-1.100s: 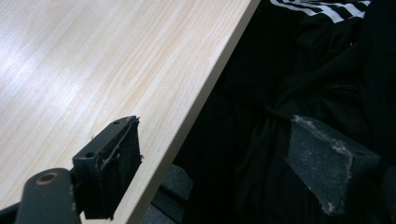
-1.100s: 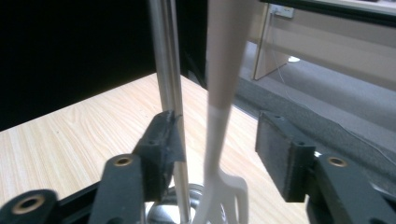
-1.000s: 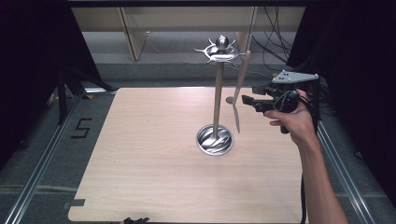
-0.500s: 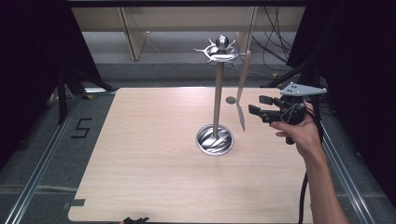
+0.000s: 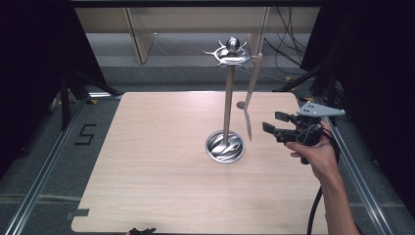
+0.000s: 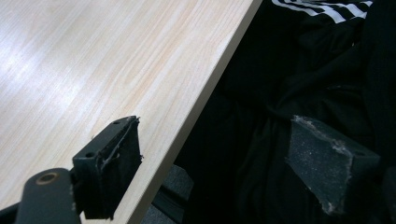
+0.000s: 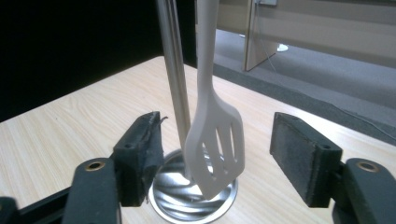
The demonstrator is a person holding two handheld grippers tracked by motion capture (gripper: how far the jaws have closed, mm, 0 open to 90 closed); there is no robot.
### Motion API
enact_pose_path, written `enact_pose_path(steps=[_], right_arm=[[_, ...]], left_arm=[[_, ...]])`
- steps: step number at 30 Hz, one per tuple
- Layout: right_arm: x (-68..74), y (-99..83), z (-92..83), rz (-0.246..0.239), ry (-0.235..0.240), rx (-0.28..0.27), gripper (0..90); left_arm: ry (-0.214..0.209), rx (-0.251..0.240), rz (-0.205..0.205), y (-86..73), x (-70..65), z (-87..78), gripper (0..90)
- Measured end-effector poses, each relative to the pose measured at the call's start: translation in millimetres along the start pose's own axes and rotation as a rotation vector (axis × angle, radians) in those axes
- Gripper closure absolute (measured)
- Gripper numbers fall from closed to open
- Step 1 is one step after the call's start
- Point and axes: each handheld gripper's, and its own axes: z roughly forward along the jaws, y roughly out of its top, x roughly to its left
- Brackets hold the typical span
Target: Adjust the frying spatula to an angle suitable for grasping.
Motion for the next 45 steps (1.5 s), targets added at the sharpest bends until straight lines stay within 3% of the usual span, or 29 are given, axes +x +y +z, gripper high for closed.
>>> enact_pose_path(steps=[5, 6, 10, 13, 14, 21, 22, 24, 29, 32, 33, 34, 41, 42, 43, 45], right_arm=[[-0.1, -9.2, 2.6, 0.012, -0.018, -0.015, 33.2], [-1.9, -10.7, 2.9, -0.001, -0.021, 0.006, 32.5], [-0.5, -14.2, 3.0, 0.012, -0.029, 0.003, 32.1], [-0.8, -18.1, 4.1, -0.013, -0.048, -0.026, 31.1], [-0.5, -20.0, 2.0, -0.007, -0.039, 0.007, 30.8], [1.8, -28.9, 2.3, 0.03, -0.023, 0.04, 30.8], [-0.4, -29.9, 3.0, -0.009, -0.045, 0.016, 31.0], [0.2, -30.9, 0.9, -0.011, -0.057, 0.017, 31.3], [4.3, -34.3, -1.5, 0.004, -0.061, 0.005, 31.3], [4.7, -37.6, -3.0, 0.002, -0.05, 0.024, 31.2], [7.3, -38.5, -3.6, 0.037, -0.041, 0.042, 31.2], [4.3, -40.6, -2.6, -0.011, -0.046, 0.03, 31.0], [6.6, -49.6, 1.0, 0.011, -0.042, 0.044, 30.8], [5.1, -50.6, 1.3, -0.021, -0.049, 0.055, 30.8], [7.1, -52.4, 2.1, -0.007, -0.05, 0.065, 30.8], [7.0, -56.1, 4.9, -0.04, -0.054, 0.087, 30.5]], left_arm=[[-0.004, -0.002, -0.001, 0.1, -0.2, 0.0, 16.8], [0.001, 0.0, 0.003, 0.3, -0.3, -0.3, 16.8], [0.0, -0.002, 0.003, 0.4, 0.2, -1.0, 16.8], [0.002, -0.001, 0.005, 0.2, 0.1, -0.6, 16.8], [0.005, 0.0, 0.007, 0.4, -0.1, -0.7, 16.8], [0.0, -0.002, 0.006, 0.6, 0.2, -1.3, 16.8], [0.0, -0.003, 0.005, 0.6, 0.2, -1.2, 16.8], [0.001, -0.003, 0.005, 0.6, 0.3, -1.2, 16.8], [-0.01, 0.001, 0.001, 0.5, 1.2, -1.8, 16.8], [0.0, -0.004, 0.0, 0.4, 0.8, -1.0, 16.8], [0.002, -0.004, 0.001, 0.4, 0.8, -1.0, 16.8], [0.002, -0.004, 0.001, 0.5, 0.9, -0.9, 16.8], [0.005, -0.008, -0.008, 1.6, 2.0, -0.8, 16.8], [-0.012, -0.011, -0.009, 1.9, 2.2, -0.3, 16.8], [-0.001, -0.008, -0.005, 2.2, 2.1, -0.8, 16.8], [-0.002, -0.007, -0.007, 2.3, 1.7, 0.0, 16.8]])
